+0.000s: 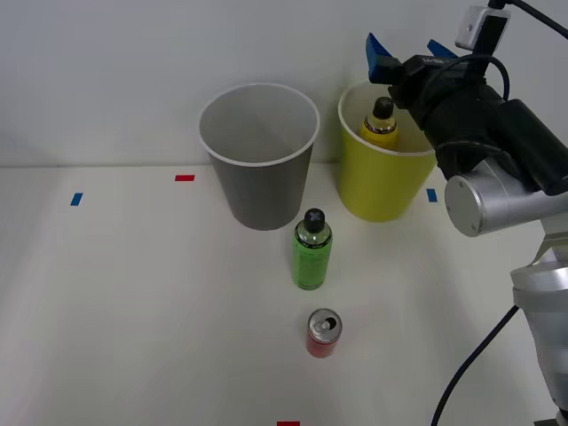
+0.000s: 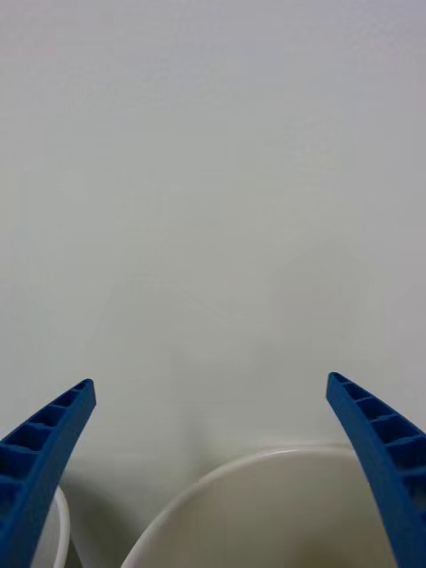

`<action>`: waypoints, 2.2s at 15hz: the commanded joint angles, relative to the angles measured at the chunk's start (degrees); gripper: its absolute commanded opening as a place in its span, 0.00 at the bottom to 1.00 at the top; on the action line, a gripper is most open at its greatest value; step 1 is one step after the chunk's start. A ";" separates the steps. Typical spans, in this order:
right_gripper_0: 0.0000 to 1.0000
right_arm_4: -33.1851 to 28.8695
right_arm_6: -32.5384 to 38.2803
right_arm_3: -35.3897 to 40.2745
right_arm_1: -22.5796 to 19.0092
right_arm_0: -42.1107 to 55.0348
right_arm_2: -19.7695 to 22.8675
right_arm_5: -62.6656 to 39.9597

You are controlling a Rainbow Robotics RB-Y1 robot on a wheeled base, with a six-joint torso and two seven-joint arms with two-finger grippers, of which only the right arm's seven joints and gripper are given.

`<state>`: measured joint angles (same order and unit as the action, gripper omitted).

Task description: Put cans in the gray bin, plastic bottles in the light green bin

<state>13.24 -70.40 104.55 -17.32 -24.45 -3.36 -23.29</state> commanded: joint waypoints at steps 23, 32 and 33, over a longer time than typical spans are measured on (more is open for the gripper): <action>1.00 4.16 0.97 15.24 -4.30 18.21 -0.95 5.62; 1.00 -7.17 1.49 30.01 -6.33 45.11 -3.94 5.62; 1.00 -9.20 1.67 30.71 -6.41 47.22 -4.38 5.62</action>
<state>6.12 -68.98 134.27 -23.64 20.66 -7.07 -17.66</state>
